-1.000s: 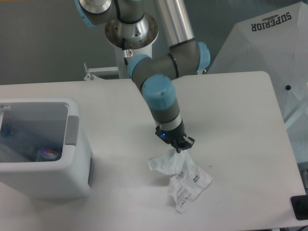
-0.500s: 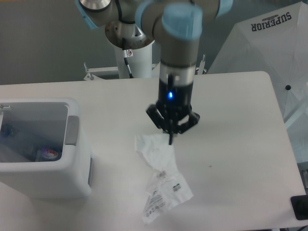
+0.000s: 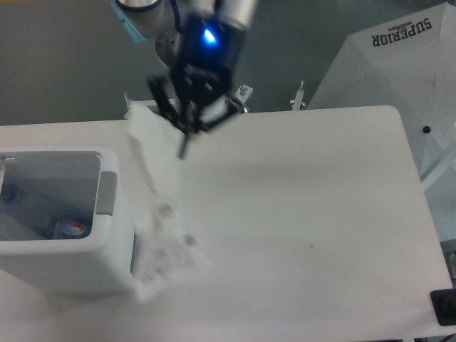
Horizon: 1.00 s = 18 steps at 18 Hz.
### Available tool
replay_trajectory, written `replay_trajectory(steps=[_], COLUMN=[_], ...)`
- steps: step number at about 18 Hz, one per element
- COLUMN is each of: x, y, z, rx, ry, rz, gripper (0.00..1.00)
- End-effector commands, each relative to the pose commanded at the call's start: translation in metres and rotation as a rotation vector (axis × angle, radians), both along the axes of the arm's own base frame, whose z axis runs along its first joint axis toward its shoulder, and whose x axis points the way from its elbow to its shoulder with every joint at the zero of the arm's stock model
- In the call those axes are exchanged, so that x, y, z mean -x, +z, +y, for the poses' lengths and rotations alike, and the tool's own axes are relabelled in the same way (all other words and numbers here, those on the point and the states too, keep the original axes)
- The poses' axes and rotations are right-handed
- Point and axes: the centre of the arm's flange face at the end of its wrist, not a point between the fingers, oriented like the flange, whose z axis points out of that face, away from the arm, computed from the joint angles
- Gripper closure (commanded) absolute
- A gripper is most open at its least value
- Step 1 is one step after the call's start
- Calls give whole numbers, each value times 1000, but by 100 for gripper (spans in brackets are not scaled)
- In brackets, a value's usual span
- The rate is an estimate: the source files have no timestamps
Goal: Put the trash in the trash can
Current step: 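Lift the tissue and packet and carry them over the bin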
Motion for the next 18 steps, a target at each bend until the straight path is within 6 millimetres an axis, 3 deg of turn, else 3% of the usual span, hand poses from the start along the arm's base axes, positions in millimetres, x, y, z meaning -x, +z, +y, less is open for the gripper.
replay_trajectory(steps=[3,5,6,18], x=[-34,-46,-59,-85], y=[-4,-9,-24,-90], z=[-3,-2,1,1], rx=[4,10,30,129], ry=[-33,-52,-77,-136], rz=[-19,-29,-44,-77], gripper=[97,97,97,96])
